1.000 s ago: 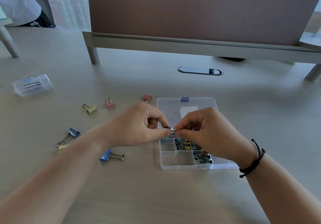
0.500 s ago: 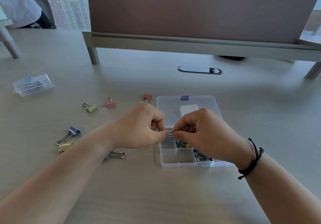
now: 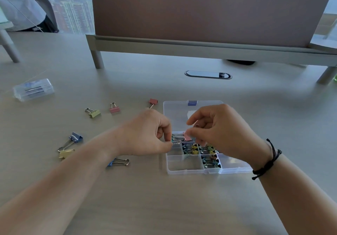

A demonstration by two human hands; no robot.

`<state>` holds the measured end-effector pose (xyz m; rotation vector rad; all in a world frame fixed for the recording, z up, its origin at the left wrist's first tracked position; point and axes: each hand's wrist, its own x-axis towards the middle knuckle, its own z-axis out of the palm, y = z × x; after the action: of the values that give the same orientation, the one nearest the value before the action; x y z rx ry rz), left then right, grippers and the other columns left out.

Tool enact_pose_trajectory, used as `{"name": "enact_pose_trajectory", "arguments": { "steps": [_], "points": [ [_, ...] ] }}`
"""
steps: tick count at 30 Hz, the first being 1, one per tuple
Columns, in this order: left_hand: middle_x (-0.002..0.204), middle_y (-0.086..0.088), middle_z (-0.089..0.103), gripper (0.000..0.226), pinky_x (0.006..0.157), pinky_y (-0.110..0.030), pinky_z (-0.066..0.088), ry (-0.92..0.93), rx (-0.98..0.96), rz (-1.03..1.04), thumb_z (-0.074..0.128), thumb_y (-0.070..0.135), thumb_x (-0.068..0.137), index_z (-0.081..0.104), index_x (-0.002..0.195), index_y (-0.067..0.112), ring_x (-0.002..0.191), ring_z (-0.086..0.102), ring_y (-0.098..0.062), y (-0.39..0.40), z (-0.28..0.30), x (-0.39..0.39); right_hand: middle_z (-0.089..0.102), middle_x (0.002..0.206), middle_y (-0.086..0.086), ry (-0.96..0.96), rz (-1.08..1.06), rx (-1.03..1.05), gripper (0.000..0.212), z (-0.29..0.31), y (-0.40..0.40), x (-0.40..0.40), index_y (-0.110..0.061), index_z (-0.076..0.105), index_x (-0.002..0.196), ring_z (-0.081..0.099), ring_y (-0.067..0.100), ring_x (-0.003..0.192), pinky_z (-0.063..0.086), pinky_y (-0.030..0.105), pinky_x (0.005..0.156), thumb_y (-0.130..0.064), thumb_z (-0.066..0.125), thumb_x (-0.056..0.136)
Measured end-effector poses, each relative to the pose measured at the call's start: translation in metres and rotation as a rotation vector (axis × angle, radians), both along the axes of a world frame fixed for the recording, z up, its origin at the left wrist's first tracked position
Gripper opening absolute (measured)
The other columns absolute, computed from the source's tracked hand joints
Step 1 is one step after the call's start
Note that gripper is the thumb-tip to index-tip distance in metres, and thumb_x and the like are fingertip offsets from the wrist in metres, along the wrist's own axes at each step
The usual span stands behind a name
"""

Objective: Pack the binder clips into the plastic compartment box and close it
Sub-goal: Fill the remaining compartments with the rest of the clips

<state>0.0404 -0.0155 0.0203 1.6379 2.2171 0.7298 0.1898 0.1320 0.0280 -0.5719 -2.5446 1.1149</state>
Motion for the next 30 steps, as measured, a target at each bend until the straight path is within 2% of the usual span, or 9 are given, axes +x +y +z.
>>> {"name": "enact_pose_trajectory", "arguments": {
  "steps": [2,4,7,10,16,21,30],
  "points": [
    [0.047,0.011,0.042,0.015,0.047,-0.016,0.032,0.029,-0.008,0.015,0.075,0.018,0.075,0.063,0.067,0.022,0.046,0.039,-0.006,0.001,-0.002,0.001,0.073,0.067,-0.001,0.031,-0.035,0.010,0.011,-0.001,0.003,-0.001,-0.020,0.071,0.087,0.070,0.014,0.058,0.061,0.036,0.069,-0.015,0.078,0.080],
    [0.047,0.013,0.044,0.014,0.047,-0.017,0.033,0.056,-0.018,0.023,0.074,0.020,0.074,0.062,0.067,0.023,0.047,0.040,-0.006,0.002,-0.003,0.003,0.072,0.069,-0.004,0.037,-0.047,0.043,0.011,-0.004,0.002,-0.002,-0.022,0.073,0.087,0.068,0.006,0.060,0.061,0.031,0.070,-0.017,0.078,0.079],
    [0.048,0.016,0.047,0.014,0.047,-0.017,0.034,0.078,-0.018,0.044,0.074,0.023,0.073,0.061,0.067,0.025,0.047,0.042,-0.005,0.002,-0.004,0.004,0.072,0.069,-0.008,-0.005,-0.003,0.085,0.007,-0.007,-0.002,-0.003,-0.023,0.076,0.087,0.066,-0.001,0.060,0.056,0.017,0.062,-0.022,0.078,0.081],
    [0.049,0.012,0.046,0.012,0.048,-0.016,0.034,0.076,-0.014,0.052,0.075,0.025,0.072,0.063,0.068,0.025,0.048,0.043,-0.004,0.002,-0.002,0.003,0.071,0.067,-0.007,-0.034,0.051,0.114,0.002,-0.007,-0.007,-0.003,-0.026,0.077,0.084,0.059,-0.001,0.054,0.046,0.011,0.054,-0.026,0.076,0.083],
    [0.047,0.013,0.046,0.011,0.047,-0.018,0.033,0.076,-0.031,0.046,0.074,0.027,0.072,0.063,0.069,0.026,0.046,0.042,-0.004,0.002,-0.002,0.002,0.067,0.074,-0.008,-0.103,0.130,0.268,0.006,-0.013,-0.014,-0.008,-0.026,0.076,0.084,0.057,0.005,0.075,0.043,0.010,0.063,-0.026,0.071,0.086],
    [0.049,0.021,0.050,0.012,0.048,-0.015,0.033,0.063,-0.026,0.038,0.075,0.027,0.077,0.064,0.070,0.027,0.045,0.044,-0.003,0.002,-0.001,0.002,0.055,0.065,-0.017,-0.098,0.130,0.312,0.007,-0.012,-0.017,-0.008,-0.025,0.076,0.086,0.052,-0.006,0.068,0.038,0.005,0.061,-0.024,0.069,0.087],
    [0.045,0.018,0.050,0.015,0.048,-0.014,0.034,0.043,-0.044,0.015,0.074,0.025,0.082,0.066,0.070,0.026,0.043,0.045,-0.003,0.002,0.002,0.002,0.053,0.061,-0.016,-0.104,0.093,0.305,0.007,-0.010,-0.021,-0.007,-0.025,0.077,0.084,0.052,-0.009,0.066,0.037,0.004,0.058,-0.028,0.071,0.086]
  ]
}}
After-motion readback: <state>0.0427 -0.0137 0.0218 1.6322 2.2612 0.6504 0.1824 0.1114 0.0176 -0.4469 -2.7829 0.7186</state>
